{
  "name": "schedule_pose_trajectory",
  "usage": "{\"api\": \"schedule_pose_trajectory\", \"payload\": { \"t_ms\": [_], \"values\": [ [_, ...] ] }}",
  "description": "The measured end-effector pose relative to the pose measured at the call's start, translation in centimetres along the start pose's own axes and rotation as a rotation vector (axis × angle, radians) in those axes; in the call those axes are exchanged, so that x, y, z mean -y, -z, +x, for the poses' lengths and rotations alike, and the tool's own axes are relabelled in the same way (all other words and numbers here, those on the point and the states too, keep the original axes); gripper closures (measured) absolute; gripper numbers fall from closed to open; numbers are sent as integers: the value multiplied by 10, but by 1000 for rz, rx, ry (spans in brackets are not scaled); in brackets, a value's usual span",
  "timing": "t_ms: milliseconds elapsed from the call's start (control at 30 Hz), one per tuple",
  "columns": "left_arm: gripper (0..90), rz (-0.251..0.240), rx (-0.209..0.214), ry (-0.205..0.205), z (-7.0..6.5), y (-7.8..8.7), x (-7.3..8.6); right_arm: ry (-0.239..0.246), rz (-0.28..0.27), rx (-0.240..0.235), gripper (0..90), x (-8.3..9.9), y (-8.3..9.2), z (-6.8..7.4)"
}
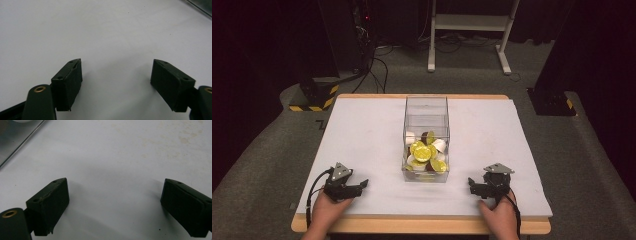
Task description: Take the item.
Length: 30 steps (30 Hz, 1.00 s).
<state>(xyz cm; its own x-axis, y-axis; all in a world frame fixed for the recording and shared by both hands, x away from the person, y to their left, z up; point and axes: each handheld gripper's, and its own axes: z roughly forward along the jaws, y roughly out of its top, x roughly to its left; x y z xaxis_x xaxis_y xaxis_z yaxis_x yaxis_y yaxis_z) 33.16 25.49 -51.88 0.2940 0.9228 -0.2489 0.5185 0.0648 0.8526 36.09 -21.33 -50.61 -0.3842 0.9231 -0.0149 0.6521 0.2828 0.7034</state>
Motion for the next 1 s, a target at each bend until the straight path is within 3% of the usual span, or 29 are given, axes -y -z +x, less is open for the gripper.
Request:
{"api": "schedule_pose_trajectory", "payload": {
  "t_ms": [700,1000],
  "values": [
    [254,7,0,-2,0,0,0,2,-3,0,80,0,0,0],
    [254,-2,1,14,0,-1,-1,-4,2,-5,80,0,0,0]
  ]
}}
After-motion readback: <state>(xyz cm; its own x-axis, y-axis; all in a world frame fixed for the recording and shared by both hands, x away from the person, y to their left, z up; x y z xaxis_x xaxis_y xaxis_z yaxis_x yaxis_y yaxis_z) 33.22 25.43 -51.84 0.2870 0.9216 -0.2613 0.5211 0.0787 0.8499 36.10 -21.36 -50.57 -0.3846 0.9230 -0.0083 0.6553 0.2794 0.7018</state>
